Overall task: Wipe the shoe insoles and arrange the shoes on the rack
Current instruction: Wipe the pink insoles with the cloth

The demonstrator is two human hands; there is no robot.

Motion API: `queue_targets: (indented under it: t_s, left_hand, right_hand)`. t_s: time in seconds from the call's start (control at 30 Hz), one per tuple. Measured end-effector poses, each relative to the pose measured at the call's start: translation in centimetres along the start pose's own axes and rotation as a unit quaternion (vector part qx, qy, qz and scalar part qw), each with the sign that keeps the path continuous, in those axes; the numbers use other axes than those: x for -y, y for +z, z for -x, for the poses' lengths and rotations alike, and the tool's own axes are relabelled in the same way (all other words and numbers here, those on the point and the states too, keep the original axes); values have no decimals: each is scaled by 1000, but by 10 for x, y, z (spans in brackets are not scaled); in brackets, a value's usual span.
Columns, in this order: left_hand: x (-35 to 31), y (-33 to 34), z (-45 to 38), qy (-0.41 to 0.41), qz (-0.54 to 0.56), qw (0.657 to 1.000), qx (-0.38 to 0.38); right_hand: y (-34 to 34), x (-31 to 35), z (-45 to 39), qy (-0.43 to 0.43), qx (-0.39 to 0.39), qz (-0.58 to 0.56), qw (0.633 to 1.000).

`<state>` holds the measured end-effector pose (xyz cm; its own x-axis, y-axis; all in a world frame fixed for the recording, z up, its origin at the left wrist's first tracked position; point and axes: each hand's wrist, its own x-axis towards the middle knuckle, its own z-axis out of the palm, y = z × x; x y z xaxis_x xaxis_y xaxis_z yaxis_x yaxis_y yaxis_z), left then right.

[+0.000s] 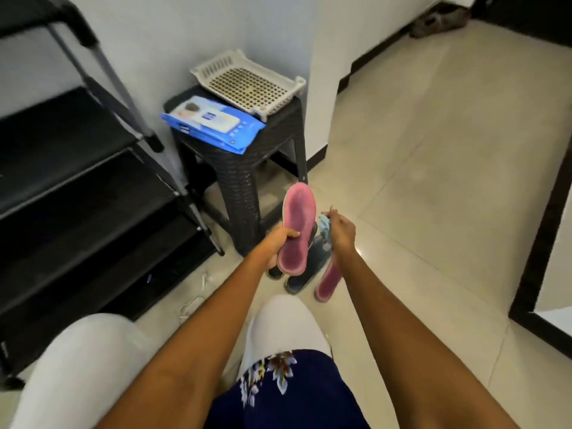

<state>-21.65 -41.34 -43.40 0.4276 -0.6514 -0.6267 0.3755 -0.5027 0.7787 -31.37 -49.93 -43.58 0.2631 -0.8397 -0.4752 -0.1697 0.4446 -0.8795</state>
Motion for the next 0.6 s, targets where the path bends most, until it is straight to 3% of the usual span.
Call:
queue_targets:
  t_s: [0.17,0.23,0.5,0.6]
  left_hand:
    - [-21,1,83,83,225,967,86]
    - [-35,1,114,102,267,950,122]
    - [-77,0,182,145,301,929,162]
    - [-81,3,194,188,235,949,97]
  right_hand:
    - [7,68,51,-59,-19,-47,997]
    - [3,94,68,-94,-12,-47,994]
    - [15,166,141,-181,120,-81,973]
    - [22,172,158,-225,114,-44,967]
